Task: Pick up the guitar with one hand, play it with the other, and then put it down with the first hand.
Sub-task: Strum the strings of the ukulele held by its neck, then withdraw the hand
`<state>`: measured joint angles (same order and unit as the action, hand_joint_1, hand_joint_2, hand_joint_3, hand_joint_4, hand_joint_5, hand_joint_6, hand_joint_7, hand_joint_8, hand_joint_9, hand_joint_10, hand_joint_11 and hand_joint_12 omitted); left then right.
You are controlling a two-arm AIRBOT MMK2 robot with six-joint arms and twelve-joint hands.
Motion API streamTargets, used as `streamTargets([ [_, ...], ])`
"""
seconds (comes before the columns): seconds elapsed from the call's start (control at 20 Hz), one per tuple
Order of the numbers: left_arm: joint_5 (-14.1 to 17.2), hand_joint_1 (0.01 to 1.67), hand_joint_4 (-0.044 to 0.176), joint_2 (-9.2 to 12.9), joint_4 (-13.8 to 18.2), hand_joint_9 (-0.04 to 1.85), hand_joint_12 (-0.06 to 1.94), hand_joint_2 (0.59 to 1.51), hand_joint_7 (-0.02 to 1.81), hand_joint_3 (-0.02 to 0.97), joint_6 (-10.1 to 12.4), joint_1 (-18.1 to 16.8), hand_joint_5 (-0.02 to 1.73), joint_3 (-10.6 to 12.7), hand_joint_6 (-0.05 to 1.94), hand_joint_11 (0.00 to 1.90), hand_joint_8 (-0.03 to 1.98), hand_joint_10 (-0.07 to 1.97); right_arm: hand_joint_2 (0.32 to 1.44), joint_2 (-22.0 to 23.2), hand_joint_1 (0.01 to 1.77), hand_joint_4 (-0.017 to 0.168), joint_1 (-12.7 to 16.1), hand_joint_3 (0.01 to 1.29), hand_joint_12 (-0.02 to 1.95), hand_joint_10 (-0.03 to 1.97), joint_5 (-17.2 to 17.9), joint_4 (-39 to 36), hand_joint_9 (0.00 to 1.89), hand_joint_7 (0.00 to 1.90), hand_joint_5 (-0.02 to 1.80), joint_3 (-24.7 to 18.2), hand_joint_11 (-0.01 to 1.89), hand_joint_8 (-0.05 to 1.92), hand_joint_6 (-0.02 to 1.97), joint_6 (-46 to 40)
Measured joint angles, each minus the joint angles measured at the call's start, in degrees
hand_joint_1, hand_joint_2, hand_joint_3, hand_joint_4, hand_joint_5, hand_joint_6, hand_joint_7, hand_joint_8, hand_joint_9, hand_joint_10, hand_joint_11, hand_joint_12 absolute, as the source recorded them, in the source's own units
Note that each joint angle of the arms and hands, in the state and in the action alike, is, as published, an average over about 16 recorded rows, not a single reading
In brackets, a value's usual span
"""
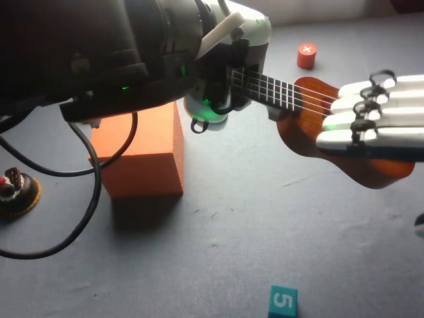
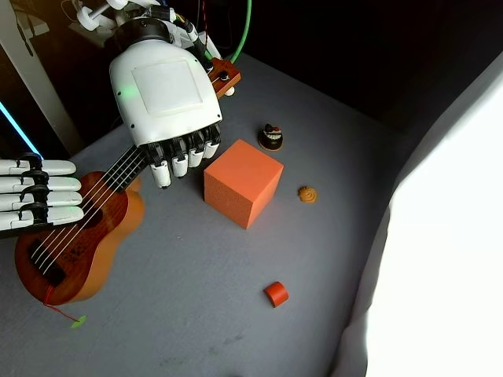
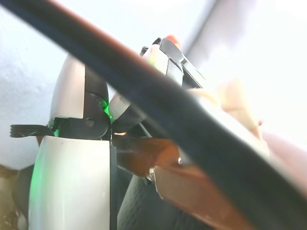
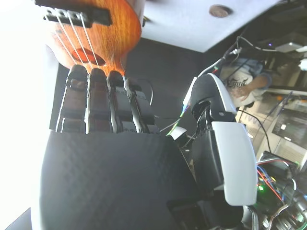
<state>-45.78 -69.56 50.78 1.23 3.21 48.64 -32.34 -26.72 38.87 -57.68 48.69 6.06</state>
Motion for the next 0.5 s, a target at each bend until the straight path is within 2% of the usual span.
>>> streamTargets([
  [0.3, -0.61, 1.44, 0.000, 0.04, 0.81, 1.37, 1.92, 1.099, 1.27, -0.015, 1.95, 0.44, 1.15, 0.01, 1.87, 1.45, 1.96, 1.92, 1.28, 0.81, 0.39, 0.002, 1.27, 0.02, 0.01, 0.00, 1.26, 4.62, 0.02, 0.02, 0.02, 1.56, 0.02, 0.02, 0.00, 3.01],
  [0.5, -1.31, 1.44, 0.000, 0.09, 2.78, 1.37, 1.92, 1.100, 1.26, -0.015, 5.14, 1.62, 1.14, -0.47, 1.87, 1.44, 1.96, 1.92, 1.28, 1.03, 0.39, 0.002, 2.22, 0.02, 0.01, 0.00, 1.23, 10.34, 0.02, 0.02, 0.02, 3.56, 0.02, 0.02, 0.00, 6.87],
])
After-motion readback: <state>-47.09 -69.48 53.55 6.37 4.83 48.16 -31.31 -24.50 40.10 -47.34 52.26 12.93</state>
